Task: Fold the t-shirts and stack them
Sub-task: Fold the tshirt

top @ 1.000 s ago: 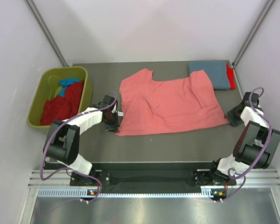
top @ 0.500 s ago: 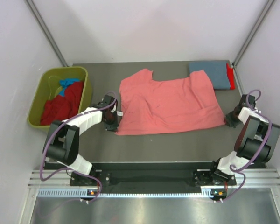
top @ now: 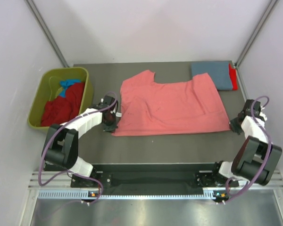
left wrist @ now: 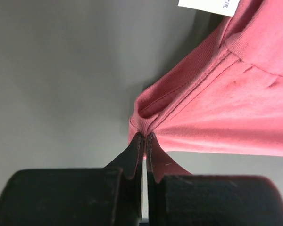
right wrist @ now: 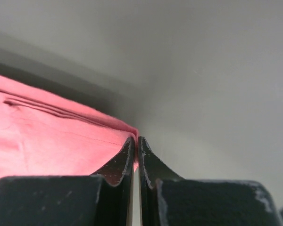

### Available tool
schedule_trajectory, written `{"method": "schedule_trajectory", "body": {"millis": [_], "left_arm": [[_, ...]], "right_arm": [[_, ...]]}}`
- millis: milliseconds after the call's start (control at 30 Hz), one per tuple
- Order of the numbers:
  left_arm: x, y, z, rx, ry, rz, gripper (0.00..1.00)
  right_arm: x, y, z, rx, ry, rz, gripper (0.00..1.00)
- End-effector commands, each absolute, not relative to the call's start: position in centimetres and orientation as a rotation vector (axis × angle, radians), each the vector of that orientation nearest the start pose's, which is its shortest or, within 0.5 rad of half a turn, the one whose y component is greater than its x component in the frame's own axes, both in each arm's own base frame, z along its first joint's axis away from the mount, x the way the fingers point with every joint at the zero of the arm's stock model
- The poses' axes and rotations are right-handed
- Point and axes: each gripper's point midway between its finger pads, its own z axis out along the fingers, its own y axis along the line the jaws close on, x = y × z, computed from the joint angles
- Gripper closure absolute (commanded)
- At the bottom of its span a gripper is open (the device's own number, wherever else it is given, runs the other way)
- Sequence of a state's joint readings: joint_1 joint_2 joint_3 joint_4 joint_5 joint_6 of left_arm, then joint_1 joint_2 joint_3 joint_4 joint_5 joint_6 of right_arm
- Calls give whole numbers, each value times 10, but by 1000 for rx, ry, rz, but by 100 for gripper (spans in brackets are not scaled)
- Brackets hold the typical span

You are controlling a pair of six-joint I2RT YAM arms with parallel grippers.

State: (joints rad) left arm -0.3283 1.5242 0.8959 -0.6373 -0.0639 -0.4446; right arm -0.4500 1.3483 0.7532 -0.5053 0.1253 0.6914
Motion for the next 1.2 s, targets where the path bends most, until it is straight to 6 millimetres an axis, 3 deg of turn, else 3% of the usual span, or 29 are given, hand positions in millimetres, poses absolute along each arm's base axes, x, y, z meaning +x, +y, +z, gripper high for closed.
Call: {"method": "schedule_trajectory", "body": {"millis": [0,200,333,500,733,933,1067,1100,1167], "left_arm": [[253,-72,43,-168,2822,73,100],[244,-93,55,-201,2828,-113,100],[236,-86,62,-243,2852,-55,100],[223,-82,64,-267,2913,-16,100],[197,-79,37,-284,3041,21,100],[191,-77,27,-277,3103,71,100],[189,-78,36,-207,3110,121,91],[194,-80,44,-198,3074,90,79],[205,-87,57,-165,3019,25,70]], "right_arm": [[234,-137,64,1528,2136,-236,100],[210,-130,44,1558,2157,-283,100],[197,-129,33,1585,2210,-337,100],[189,-131,33,1621,2187,-377,100],[173,-131,30,1653,2176,-432,100],[165,-134,30,1633,2193,-456,100],[174,-128,36,1589,2213,-376,80],[178,-127,39,1575,2212,-348,76],[186,-129,54,1532,2180,-323,68]]}}
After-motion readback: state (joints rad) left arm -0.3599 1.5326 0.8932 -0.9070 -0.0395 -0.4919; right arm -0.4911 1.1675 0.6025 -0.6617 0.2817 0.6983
